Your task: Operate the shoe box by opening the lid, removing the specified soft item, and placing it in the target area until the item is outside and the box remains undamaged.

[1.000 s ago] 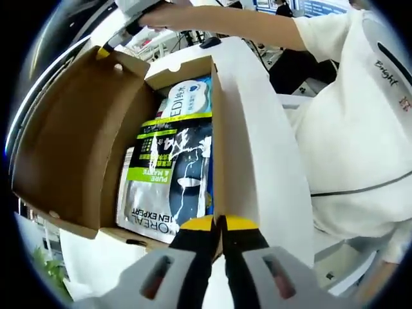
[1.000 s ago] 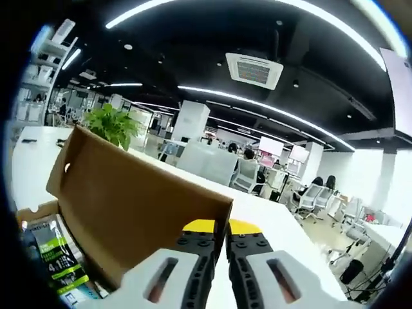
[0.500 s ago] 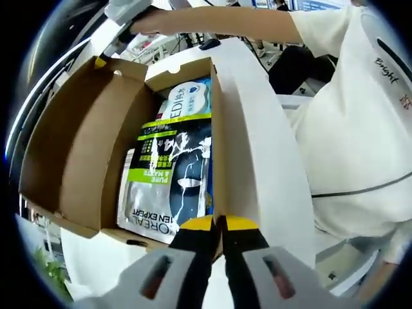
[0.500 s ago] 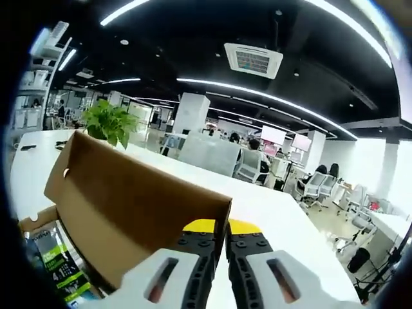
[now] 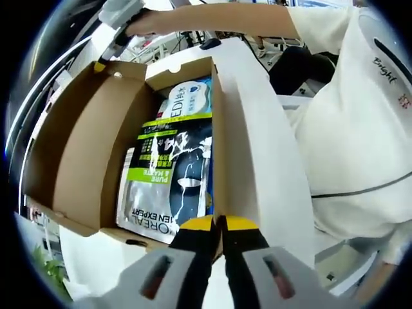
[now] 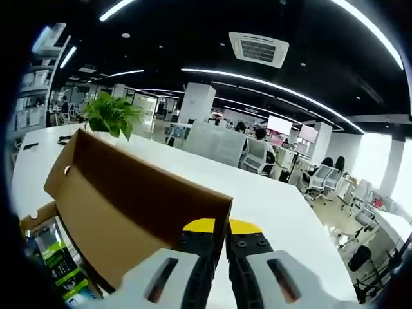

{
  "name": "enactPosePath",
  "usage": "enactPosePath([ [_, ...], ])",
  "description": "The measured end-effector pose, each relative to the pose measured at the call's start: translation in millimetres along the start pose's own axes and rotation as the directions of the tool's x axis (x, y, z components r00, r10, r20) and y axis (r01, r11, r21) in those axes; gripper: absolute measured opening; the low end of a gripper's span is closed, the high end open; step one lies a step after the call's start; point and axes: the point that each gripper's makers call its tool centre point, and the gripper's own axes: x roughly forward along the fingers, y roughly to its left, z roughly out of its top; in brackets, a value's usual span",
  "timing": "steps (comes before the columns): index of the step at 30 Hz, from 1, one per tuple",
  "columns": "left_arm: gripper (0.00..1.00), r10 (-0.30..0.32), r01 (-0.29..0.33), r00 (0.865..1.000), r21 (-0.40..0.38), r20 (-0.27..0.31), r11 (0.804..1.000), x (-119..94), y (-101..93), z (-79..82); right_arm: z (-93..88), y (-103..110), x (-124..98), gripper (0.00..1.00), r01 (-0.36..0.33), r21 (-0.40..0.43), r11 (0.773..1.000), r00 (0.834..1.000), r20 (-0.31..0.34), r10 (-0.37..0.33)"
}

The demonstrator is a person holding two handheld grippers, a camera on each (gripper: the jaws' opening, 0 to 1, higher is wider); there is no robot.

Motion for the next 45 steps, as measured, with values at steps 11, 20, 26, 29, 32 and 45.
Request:
enactPosePath([
  [11, 0.03, 0.004, -0.004, 1.0, 0.001, 0.005, 1.0, 0.2, 0.2, 0.4, -4.3, 0.6, 7.9, 0.02, 0.011, -0.041, 0.999, 1.0, -0.023, -0.012],
  [20, 0.03, 0.001, -0.001, 1.0, 0.007, 0.006, 1.0, 0.5, 0.3, 0.5, -8.3, 0.8, 12.7, 0.03, 0.014, -0.054, 0.998, 0.999, -0.038, -0.016],
  [26, 0.03, 0.003, -0.003, 1.0, 0.007, 0.003, 1.0, 0.8, 0.5, 0.4, -12.0, 1.1, 17.9, 0.02, 0.009, -0.047, 0.999, 0.999, -0.051, -0.012],
  [29, 0.03, -0.002, 0.002, 1.0, 0.006, -0.007, 1.0, 1.2, 0.5, 0.2, -16.8, 1.3, 24.0, 0.02, -0.013, -0.004, 1.0, 0.996, -0.087, 0.012],
  [32, 0.03, -0.001, 0.001, 1.0, 0.007, -0.013, 1.0, 1.3, 0.4, -0.1, -19.1, 2.9, 25.7, 0.02, -0.011, -0.029, 1.0, 0.996, -0.087, 0.008],
  [45, 0.03, -0.004, 0.004, 1.0, 0.005, -0.004, 1.0, 1.3, -0.3, -0.2, -37.7, 7.2, 44.0, 0.03, -0.008, -0.072, 0.997, 0.99, -0.139, -0.002],
])
